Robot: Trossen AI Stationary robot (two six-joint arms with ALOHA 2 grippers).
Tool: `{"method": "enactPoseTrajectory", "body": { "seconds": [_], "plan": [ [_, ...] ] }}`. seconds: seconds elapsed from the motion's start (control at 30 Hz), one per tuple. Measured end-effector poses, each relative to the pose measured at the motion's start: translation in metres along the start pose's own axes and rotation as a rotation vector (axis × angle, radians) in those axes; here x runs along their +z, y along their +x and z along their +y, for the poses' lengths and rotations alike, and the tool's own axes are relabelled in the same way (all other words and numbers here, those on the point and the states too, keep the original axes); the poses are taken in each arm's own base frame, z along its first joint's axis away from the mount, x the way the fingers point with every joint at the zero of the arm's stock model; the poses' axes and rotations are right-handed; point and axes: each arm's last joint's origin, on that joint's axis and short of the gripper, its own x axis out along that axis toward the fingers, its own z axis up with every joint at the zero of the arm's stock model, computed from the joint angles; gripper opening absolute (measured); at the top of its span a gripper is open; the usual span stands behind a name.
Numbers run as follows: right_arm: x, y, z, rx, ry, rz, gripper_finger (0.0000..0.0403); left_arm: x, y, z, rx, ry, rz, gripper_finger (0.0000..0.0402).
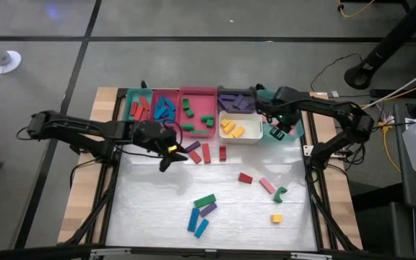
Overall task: Sort blocks
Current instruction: Put the pink block into the right green bin, then put the violet block into the black bin
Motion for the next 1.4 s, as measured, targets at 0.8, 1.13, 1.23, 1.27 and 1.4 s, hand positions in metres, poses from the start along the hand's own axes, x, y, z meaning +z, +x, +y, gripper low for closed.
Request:
{"method": "enactPoseTrajectory", "body": {
  "seconds": [0.8, 1.13, 1.23, 1.27, 1.4],
  "plan": [
    [0.007, 0.013, -0.017, 0.073, -0.070, 0.024, 0.0184, -0.054, 0.115, 0.073, 0.585, 0.020, 0.178, 0.0143],
    [0.017, -0.056, -0.028, 0.423, -0.030, -0.216, 0.0184, -0.067, 0.126, 0.089, 0.597, -0.030, 0.246, 0.0142],
    [0.018, -0.075, -0.028, 0.586, -0.050, -0.289, 0.0184, -0.067, 0.127, 0.087, 0.587, -0.030, 0.252, 0.0127],
    [0.018, -0.081, -0.026, 0.635, -0.067, -0.310, 0.0184, -0.067, 0.126, 0.087, 0.585, -0.029, 0.249, 0.0115],
    [0.016, -0.097, -0.009, 0.716, -0.130, -0.386, 0.0184, -0.064, 0.123, 0.084, 0.550, -0.037, 0.253, 0.0083]
  ]
}}
